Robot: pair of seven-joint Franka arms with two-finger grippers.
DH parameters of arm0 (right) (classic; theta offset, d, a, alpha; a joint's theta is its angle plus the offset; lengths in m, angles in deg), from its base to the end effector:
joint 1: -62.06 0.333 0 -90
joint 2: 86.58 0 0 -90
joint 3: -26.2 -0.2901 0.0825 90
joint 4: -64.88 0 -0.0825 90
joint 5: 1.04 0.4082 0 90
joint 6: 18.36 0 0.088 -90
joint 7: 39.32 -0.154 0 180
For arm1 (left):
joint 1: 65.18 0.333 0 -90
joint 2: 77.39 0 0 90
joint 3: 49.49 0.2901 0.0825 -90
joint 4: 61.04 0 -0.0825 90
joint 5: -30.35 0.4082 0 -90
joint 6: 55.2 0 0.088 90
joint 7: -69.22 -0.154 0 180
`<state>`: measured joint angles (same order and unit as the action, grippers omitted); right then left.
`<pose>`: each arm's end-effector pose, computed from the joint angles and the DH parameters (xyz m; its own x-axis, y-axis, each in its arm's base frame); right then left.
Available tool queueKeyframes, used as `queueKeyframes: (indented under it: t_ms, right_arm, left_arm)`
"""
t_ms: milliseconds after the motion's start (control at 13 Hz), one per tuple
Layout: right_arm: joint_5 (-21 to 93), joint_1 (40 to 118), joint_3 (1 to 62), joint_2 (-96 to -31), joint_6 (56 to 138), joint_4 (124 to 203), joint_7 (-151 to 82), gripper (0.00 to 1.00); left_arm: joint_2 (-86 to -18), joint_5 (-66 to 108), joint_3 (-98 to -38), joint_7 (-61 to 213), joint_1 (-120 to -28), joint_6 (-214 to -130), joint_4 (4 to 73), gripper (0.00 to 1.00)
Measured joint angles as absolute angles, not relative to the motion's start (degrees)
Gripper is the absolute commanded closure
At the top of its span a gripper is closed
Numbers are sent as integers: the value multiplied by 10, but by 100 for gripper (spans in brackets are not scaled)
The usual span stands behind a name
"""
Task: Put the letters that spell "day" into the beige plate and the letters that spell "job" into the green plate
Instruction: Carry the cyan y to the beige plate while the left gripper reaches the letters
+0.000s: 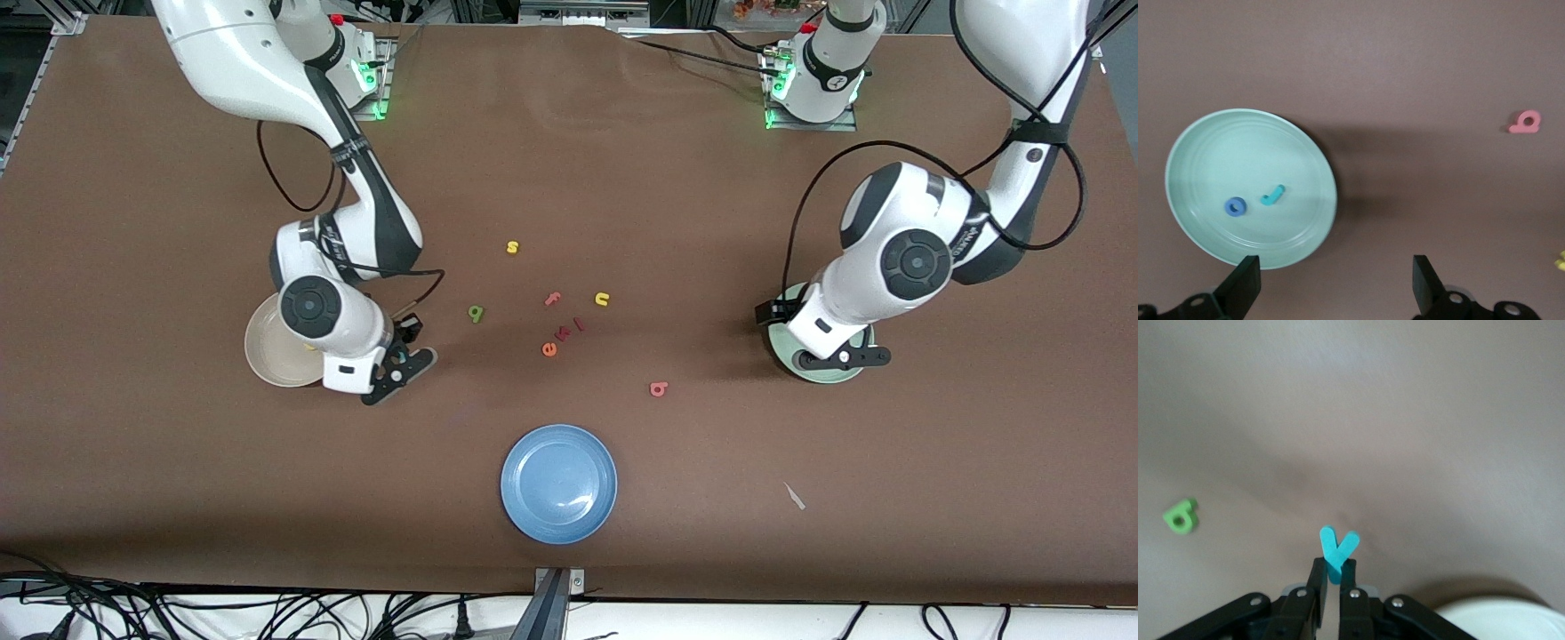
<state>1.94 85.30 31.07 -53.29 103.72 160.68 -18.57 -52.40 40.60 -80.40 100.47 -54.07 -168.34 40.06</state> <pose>0.6300 0.2158 0.1744 0.7814 0.6136 -0.1140 0.6139 -0.7886 -0.0366 0.6050 -0.1878 0.2518 0.9759 0.1393 -0.1680 0.1374 -0.9903 -0.0227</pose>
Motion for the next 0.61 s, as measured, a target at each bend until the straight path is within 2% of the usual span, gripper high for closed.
queueKeyframes:
  t_ms: [614]
  right_arm:
    - [19, 851, 406, -653, 1036, 1761, -88, 100]
  left_arm:
    - [-455, 406, -803, 1229, -583, -1685, 339, 0]
